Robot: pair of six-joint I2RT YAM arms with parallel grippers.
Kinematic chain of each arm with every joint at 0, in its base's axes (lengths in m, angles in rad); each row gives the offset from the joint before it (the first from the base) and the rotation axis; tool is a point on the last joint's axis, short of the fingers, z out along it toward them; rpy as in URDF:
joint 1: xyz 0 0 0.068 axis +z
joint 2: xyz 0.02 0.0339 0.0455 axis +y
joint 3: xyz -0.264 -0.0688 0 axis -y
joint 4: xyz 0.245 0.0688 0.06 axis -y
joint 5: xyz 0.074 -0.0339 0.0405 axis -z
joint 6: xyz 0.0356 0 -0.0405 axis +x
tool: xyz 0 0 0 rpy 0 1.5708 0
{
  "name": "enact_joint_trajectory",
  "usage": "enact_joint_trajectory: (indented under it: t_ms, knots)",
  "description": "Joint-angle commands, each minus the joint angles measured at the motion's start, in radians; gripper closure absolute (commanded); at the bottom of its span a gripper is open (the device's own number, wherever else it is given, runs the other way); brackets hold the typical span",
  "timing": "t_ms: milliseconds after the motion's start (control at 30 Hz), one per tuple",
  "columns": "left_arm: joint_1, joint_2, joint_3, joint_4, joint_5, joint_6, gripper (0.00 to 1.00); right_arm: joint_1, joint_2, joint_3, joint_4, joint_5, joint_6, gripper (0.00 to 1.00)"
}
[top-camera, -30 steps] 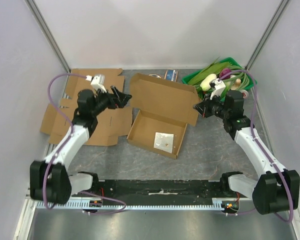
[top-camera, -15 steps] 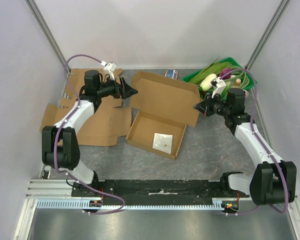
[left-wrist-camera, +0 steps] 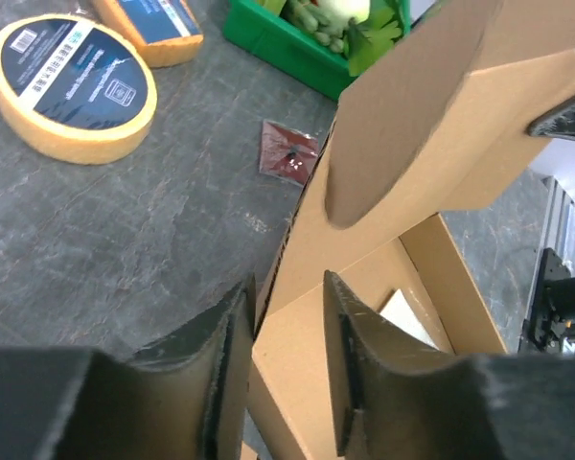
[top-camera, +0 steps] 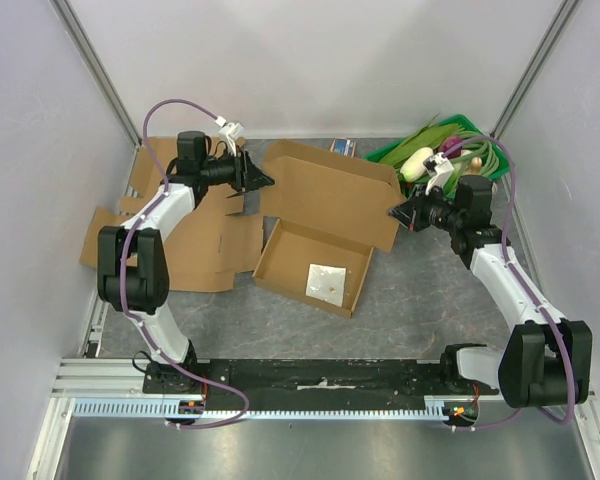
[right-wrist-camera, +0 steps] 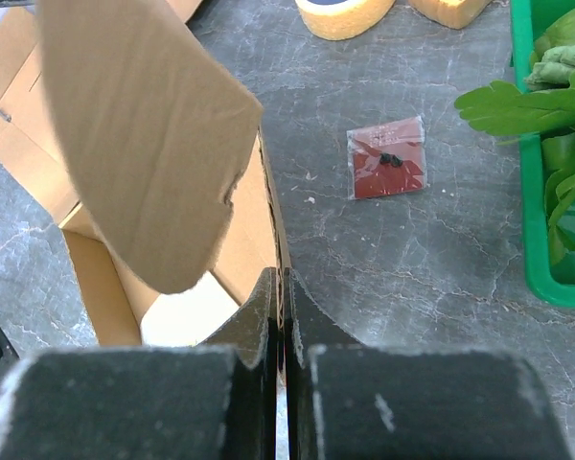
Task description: Fold the paper box
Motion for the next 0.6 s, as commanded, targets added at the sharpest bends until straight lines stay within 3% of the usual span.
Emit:
enact_joint_trajectory:
  t_ms: [0, 133, 167, 200, 233, 267, 300, 400, 567]
  knots:
    - [-0.011, -0.012, -0.066, 0.187, 0.103, -0.075, 0.72, -0.003, -0.009, 0.031, 0.076, -0.003, 0.048, 1.00]
    - [-0.063, -0.133, -0.215, 0.334, -0.143, -0.188, 0.87, 0.092, -0.066, 0.044, 0.046, 0.240, 0.123, 1.00]
    - [-0.101, -0.169, -0.252, 0.363, -0.211, -0.235, 0.94, 0.127, -0.078, 0.045, 0.043, 0.425, 0.182, 1.00]
    - [-0.123, -0.228, -0.319, 0.397, -0.273, -0.243, 0.98, 0.158, -0.086, 0.056, 0.040, 0.499, 0.207, 1.00]
    - [-0.146, -0.258, -0.340, 0.391, -0.421, -0.256, 0.98, 0.223, -0.092, 0.071, -0.011, 0.611, 0.238, 1.00]
    - [-0.166, -0.279, -0.358, 0.400, -0.478, -0.280, 0.98, 0.248, -0.089, 0.115, -0.043, 0.750, 0.293, 1.00]
    - [-0.205, -0.297, -0.384, 0.416, -0.506, -0.302, 0.98, 0.268, -0.084, 0.137, -0.095, 0.809, 0.322, 1.00]
    - [-0.302, -0.365, -0.389, 0.382, -0.803, -0.349, 0.98, 0.349, -0.075, 0.177, -0.126, 1.001, 0.432, 1.00]
    - [-0.465, -0.395, -0.374, 0.336, -1.081, -0.408, 0.98, 0.455, -0.069, 0.137, -0.056, 1.158, 0.465, 1.00]
